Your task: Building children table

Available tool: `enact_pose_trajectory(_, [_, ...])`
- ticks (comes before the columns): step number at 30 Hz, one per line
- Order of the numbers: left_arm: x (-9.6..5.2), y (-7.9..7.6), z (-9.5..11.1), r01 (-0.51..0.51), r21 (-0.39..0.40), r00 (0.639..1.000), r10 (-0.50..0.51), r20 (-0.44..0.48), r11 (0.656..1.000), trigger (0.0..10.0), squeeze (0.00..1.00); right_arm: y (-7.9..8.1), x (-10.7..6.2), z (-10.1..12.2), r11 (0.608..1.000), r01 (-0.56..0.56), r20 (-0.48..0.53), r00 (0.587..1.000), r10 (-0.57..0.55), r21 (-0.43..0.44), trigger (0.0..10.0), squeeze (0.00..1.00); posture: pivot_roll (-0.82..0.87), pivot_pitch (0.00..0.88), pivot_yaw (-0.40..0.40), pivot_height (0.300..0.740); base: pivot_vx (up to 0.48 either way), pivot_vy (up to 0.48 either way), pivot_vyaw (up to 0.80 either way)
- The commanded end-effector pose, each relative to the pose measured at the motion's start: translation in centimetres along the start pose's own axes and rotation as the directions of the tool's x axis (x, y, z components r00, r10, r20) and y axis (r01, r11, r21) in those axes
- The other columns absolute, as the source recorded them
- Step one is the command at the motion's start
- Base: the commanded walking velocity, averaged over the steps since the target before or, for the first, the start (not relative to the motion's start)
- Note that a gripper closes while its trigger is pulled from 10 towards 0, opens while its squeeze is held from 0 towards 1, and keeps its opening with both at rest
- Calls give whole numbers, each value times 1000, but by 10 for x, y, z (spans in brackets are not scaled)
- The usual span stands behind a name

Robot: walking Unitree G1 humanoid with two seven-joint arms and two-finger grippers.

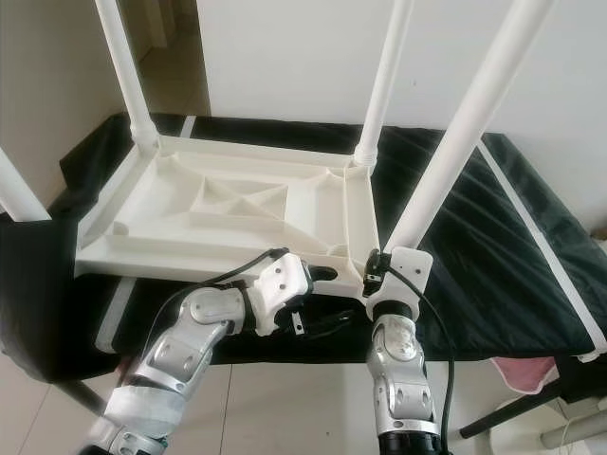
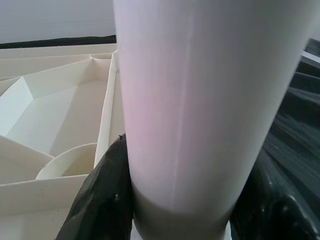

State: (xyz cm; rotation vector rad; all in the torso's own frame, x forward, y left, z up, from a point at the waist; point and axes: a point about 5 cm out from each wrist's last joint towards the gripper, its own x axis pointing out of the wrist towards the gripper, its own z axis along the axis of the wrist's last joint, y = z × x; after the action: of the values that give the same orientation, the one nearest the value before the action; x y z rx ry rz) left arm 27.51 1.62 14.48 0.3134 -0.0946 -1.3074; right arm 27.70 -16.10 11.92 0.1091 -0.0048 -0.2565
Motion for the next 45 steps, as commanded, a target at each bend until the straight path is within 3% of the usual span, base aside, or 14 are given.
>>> enact_pose_trajectory(1, [4,4,3,-92,0,996,92,9,996,10000,0,-10,-6,-20,998,68,-99,993,-68,-2,10000,0,-39,0,-46,740,0,0,0])
enact_pose_trajectory(19, [2,4,2,-104,-11,995,104,9,995,10000,0,-4,-8,-15,997,70,-89,994,-71,-10,10000,0,-35,0,-53,740,0,0,0])
enact_pose_trajectory(20, [2,4,2,-107,-12,994,108,9,994,10000,0,-3,-9,-14,999,52,-81,995,-52,-1,10000,1000,-36,0,-54,740,0,0,0])
enact_pose_trajectory(29, [3,6,3,-112,-16,994,112,11,994,10000,0,-6,-8,-6,1000,6,-34,999,-7,-18,10000,1000,-42,0,-52,740,0,0,0])
enact_pose_trajectory(30, [3,6,3,-113,-16,994,113,12,994,10000,0,-8,-8,-4,1000,-13,-21,1000,12,-28,10000,824,-44,0,-51,740,0,0,0])
enact_pose_trajectory(31, [3,6,4,-113,-15,994,113,13,993,10000,0,-12,-7,-1,999,-37,-7,999,37,-38,10000,0,-47,3,-49,740,0,0,0])
enact_pose_trajectory(33, [3,8,4,-114,-13,993,114,14,993,10000,0,-18,-5,3,992,-114,11,993,115,-57,10000,0,-47,3,-50,740,0,0,0])
enact_pose_trajectory(38, [3,8,4,-116,-12,993,116,14,993,10000,0,-22,-2,5,981,-179,17,983,181,-69,10000,0,-51,2,-45,740,0,0,0])
enact_pose_trajectory(44, [5,7,5,-106,-10,994,106,15,994,10000,0,-33,13,12,923,-356,14,932,362,-143,10000,0,-58,5,-38,740,0,0,0])
enact_pose_trajectory(45, [5,8,5,-105,-9,994,105,15,994,10000,0,-32,15,14,894,-418,8,905,424,-164,10000,0,-59,5,-34,740,0,0,0])
